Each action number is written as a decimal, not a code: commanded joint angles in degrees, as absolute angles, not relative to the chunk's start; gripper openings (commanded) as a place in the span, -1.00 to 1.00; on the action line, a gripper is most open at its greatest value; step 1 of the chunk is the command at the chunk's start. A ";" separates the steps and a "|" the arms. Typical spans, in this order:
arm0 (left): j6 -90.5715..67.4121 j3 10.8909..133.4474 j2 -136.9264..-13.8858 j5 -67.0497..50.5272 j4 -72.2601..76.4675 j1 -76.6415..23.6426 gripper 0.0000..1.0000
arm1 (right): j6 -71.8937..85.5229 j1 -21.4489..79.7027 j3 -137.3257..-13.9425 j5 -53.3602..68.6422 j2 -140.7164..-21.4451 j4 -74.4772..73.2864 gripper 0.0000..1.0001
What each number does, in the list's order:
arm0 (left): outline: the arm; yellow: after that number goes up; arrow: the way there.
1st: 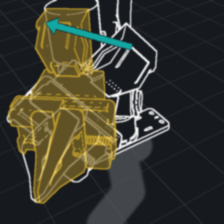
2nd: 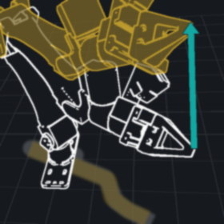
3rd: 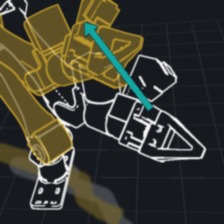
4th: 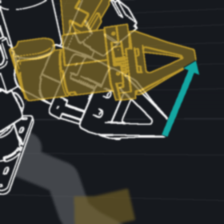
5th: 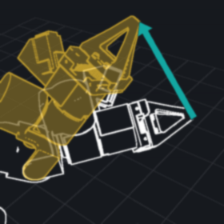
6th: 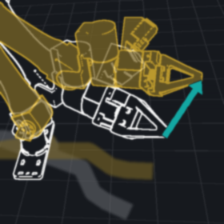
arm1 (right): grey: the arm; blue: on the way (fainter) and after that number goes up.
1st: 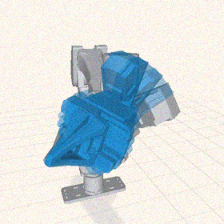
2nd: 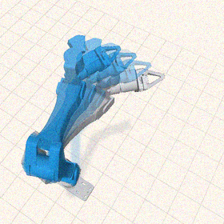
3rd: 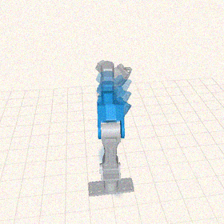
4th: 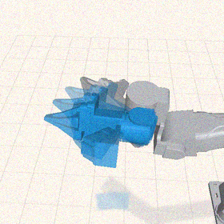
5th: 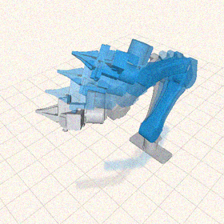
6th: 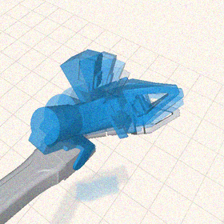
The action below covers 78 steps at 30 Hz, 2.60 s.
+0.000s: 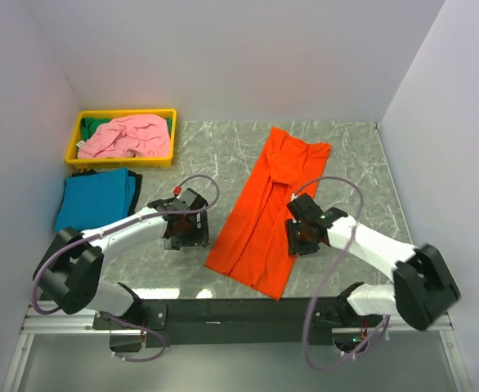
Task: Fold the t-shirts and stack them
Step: Fold the tshirt
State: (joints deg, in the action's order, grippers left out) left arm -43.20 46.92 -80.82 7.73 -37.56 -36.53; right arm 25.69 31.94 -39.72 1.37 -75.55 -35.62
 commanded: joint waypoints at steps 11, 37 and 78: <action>-49.48 46.41 -80.24 6.68 -38.06 -43.94 0.72 | 34.97 50.86 -35.60 -2.72 -62.22 -41.40 -0.03; -51.33 49.48 -87.98 8.00 -35.60 -46.93 0.56 | 35.95 76.55 -48.60 -12.22 -86.13 -41.75 0.10; -53.53 48.34 -91.05 2.38 -35.33 -47.11 0.04 | 36.30 76.90 -47.64 -13.89 -88.33 -41.31 -1.00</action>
